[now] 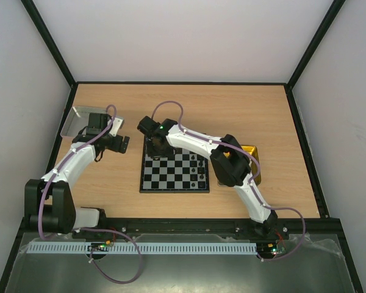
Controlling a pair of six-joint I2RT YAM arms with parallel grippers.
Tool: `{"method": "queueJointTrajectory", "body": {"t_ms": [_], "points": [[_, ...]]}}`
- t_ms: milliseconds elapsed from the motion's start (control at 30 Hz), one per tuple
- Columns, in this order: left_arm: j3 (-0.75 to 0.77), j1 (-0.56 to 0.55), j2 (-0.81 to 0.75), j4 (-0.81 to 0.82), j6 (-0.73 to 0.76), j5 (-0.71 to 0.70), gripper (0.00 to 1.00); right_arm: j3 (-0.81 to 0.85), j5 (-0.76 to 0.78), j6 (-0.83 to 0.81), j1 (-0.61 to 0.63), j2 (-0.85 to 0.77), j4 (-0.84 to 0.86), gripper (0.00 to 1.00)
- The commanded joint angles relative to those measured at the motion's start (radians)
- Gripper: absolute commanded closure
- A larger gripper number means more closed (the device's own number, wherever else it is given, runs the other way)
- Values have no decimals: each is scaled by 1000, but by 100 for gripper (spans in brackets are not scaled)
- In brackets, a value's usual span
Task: Set up the chess pieces on the board
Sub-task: Place the chess piece on the chessboard, then pick up the chess piece from the storage box.
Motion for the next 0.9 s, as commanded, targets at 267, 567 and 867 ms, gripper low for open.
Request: {"method": "queueJointTrajectory", "body": {"t_ms": [267, 567, 867], "points": [[-7, 7, 3, 4, -2, 10, 0, -9, 45, 8, 6, -147, -29, 77], [-8, 8, -6, 1, -1, 11, 0, -224, 144, 43, -57, -396, -40, 79], [4, 5, 10, -9, 5, 27, 0, -619, 187, 20, -329, -748, -48, 79]]}}
